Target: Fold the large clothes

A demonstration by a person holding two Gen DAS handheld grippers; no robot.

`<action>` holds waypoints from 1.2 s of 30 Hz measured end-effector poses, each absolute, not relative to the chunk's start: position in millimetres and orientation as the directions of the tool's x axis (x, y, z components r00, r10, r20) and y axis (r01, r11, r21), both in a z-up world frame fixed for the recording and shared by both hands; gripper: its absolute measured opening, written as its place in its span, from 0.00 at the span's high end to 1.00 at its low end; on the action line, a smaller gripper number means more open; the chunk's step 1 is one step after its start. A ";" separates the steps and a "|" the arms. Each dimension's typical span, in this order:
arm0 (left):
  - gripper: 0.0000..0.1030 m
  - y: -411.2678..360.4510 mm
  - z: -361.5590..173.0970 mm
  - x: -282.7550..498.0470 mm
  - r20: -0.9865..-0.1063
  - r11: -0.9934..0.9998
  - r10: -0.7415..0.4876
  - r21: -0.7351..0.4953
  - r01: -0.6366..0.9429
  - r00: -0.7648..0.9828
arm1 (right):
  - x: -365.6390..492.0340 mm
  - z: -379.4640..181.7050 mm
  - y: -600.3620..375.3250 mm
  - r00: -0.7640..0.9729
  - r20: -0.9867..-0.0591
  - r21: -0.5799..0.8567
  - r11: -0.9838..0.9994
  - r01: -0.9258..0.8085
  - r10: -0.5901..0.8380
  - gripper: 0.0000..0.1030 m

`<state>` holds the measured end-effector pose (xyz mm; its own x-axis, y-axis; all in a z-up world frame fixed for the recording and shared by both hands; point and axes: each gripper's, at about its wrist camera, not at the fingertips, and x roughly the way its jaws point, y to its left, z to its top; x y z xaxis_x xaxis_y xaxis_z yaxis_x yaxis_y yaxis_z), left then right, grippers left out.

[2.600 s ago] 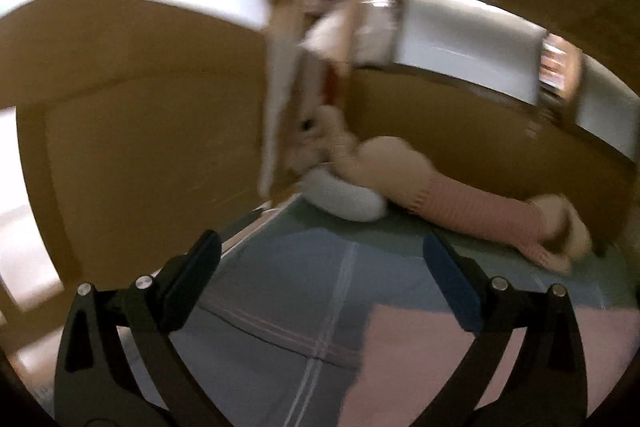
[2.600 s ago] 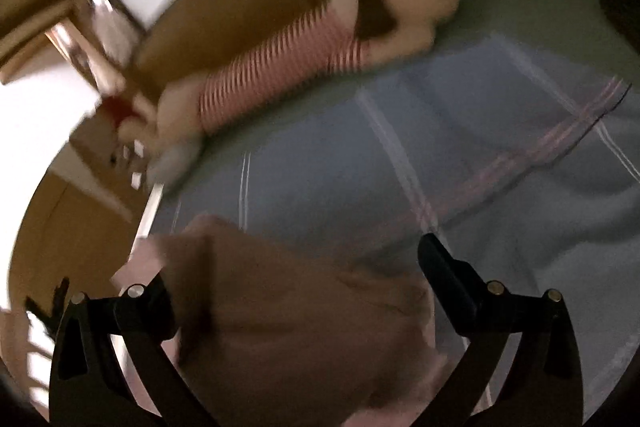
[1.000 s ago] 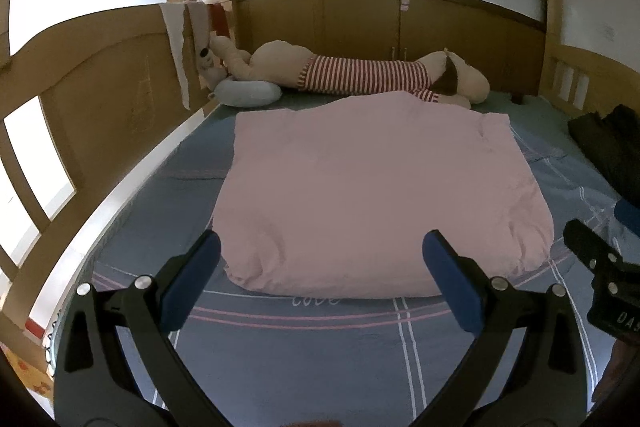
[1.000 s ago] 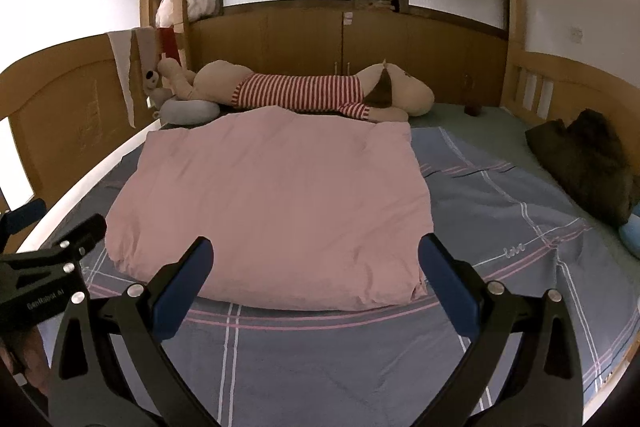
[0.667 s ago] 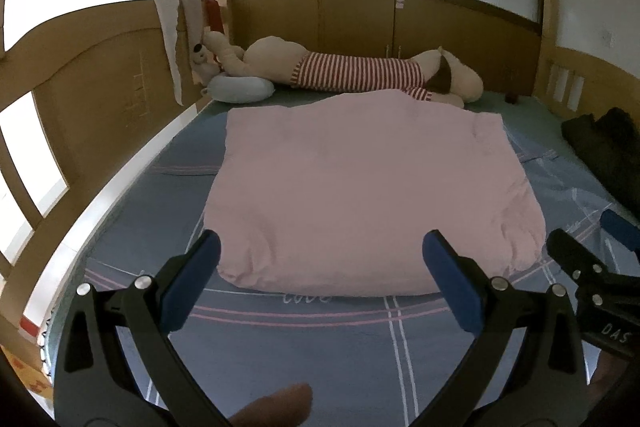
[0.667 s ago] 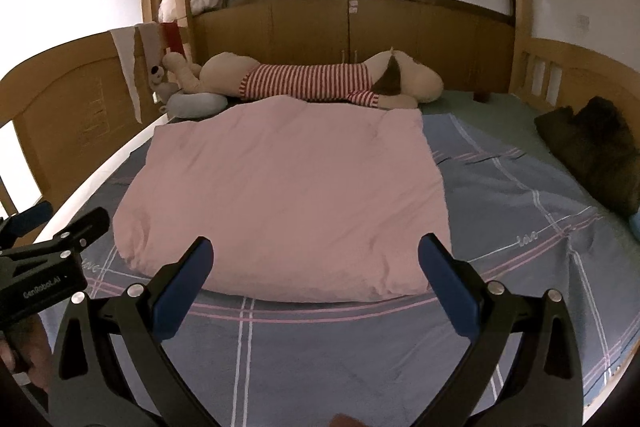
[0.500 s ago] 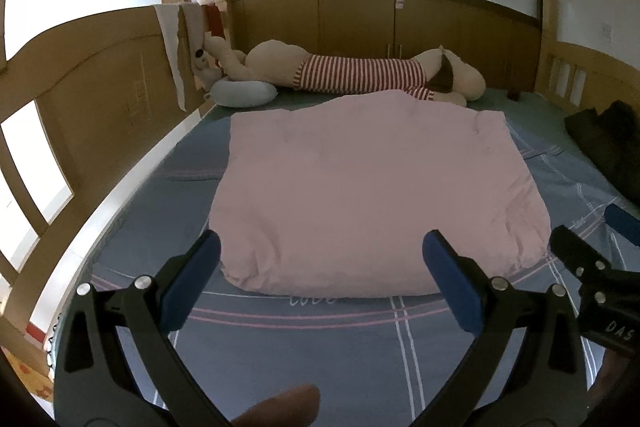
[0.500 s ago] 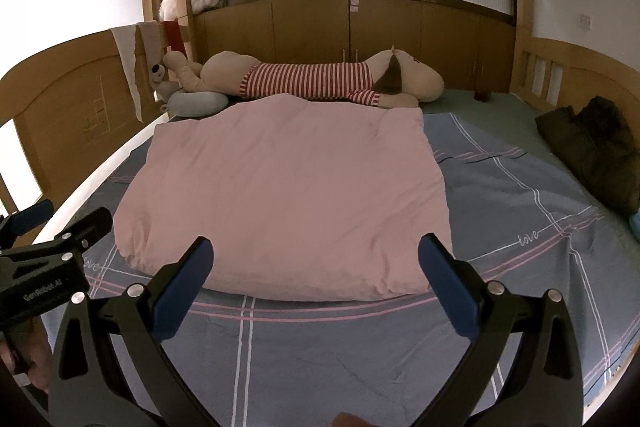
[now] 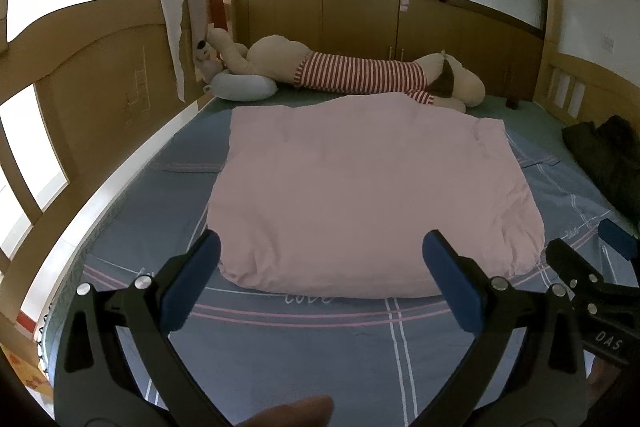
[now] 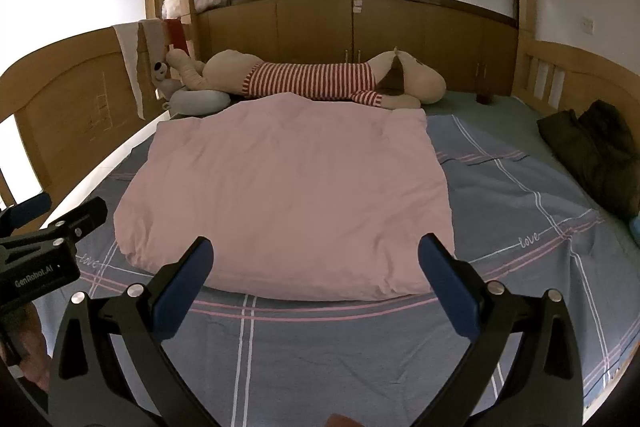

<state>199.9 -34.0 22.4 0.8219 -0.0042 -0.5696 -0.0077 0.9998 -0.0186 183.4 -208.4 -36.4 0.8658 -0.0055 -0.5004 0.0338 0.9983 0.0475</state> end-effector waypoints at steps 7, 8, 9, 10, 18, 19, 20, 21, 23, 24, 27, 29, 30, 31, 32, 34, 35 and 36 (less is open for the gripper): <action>0.02 -32.5 21.9 200.5 -0.577 0.999 -0.007 -0.035 -0.016 0.816 | 183.2 -36.9 -209.5 0.866 -0.501 0.046 0.998 0.035 -0.008 0.01; 0.02 -32.4 22.2 200.6 -0.577 0.999 -0.005 -0.034 -0.018 0.817 | 183.2 -36.6 -209.5 0.865 -0.501 0.048 0.998 0.036 -0.007 0.01; 0.02 -32.6 22.4 200.7 -0.576 0.999 -0.003 -0.031 -0.019 0.817 | 183.1 -36.6 -209.5 0.865 -0.501 0.048 0.998 0.036 -0.007 0.01; 0.02 -32.4 22.4 200.4 -0.576 0.999 -0.002 -0.030 -0.019 0.818 | 182.9 -36.6 -209.6 0.866 -0.501 0.047 0.998 0.036 -0.008 0.01; 0.02 -32.3 23.0 199.9 -0.574 0.999 -0.001 -0.031 -0.021 0.819 | 183.1 -36.5 -209.8 0.866 -0.499 0.048 0.998 0.037 -0.008 0.01; 0.02 -32.3 23.1 200.0 -0.574 0.999 0.000 -0.031 -0.022 0.819 | 182.8 -36.6 -209.7 0.867 -0.498 0.049 0.998 0.038 -0.008 0.01; 0.02 -31.8 22.8 200.0 -0.574 0.999 0.001 -0.028 -0.021 0.819 | 182.7 -36.2 -210.3 0.867 -0.498 0.050 0.998 0.037 -0.008 0.01; 0.02 -31.5 23.0 200.1 -0.573 0.999 0.002 -0.028 -0.022 0.819 | 182.7 -36.2 -210.4 0.867 -0.498 0.050 0.998 0.036 -0.006 0.01; 0.02 -31.4 23.4 200.0 -0.574 0.999 0.001 -0.029 -0.022 0.819 | 182.6 -35.9 -211.0 0.867 -0.498 0.049 0.998 0.037 -0.008 0.01; 0.02 -31.5 23.6 199.8 -0.573 0.999 0.002 -0.027 -0.022 0.820 | 182.6 -36.0 -211.1 0.867 -0.499 0.049 0.998 0.036 -0.007 0.01; 0.02 -31.1 23.3 200.1 -0.573 0.999 0.002 -0.028 -0.022 0.819 | 182.6 -35.8 -210.7 0.867 -0.498 0.049 0.998 0.037 -0.007 0.01; 0.02 -31.1 23.3 200.1 -0.574 0.999 0.001 -0.030 -0.023 0.819 | 182.5 -35.9 -210.9 0.867 -0.498 0.050 0.998 0.037 -0.007 0.01; 0.02 -31.2 23.3 200.1 -0.574 0.999 0.002 -0.028 -0.022 0.819 | 182.6 -36.1 -211.0 0.867 -0.498 0.051 0.998 0.038 -0.007 0.01; 0.02 -31.4 23.6 199.9 -0.573 0.999 0.003 -0.028 -0.023 0.819 | 182.7 -36.2 -211.1 0.866 -0.499 0.051 0.998 0.038 -0.007 0.01; 0.02 -31.1 23.3 200.1 -0.573 0.999 0.003 -0.028 -0.023 0.819 | 182.5 -36.1 -210.9 0.867 -0.499 0.050 0.998 0.037 -0.007 0.01; 0.02 -30.6 23.4 199.8 -0.574 0.999 0.003 -0.029 -0.023 0.819 | 182.2 -36.1 -210.8 0.867 -0.498 0.050 0.998 0.037 -0.007 0.01; 0.02 -30.6 23.5 199.8 -0.574 0.999 0.002 -0.029 -0.023 0.819 | 182.4 -36.0 -210.8 0.867 -0.498 0.049 0.998 0.036 -0.007 0.01; 0.02 -30.7 23.5 200.1 -0.574 0.999 0.003 -0.027 -0.022 0.819 | 182.3 -36.0 -210.8 0.867 -0.498 0.049 0.998 0.036 -0.007 0.01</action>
<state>200.1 -30.7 23.5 0.8190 0.0027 -0.5738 -0.0223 0.9994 -0.0272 182.4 -210.8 -36.0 0.8674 -0.0069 -0.4976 0.0358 0.9982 0.0486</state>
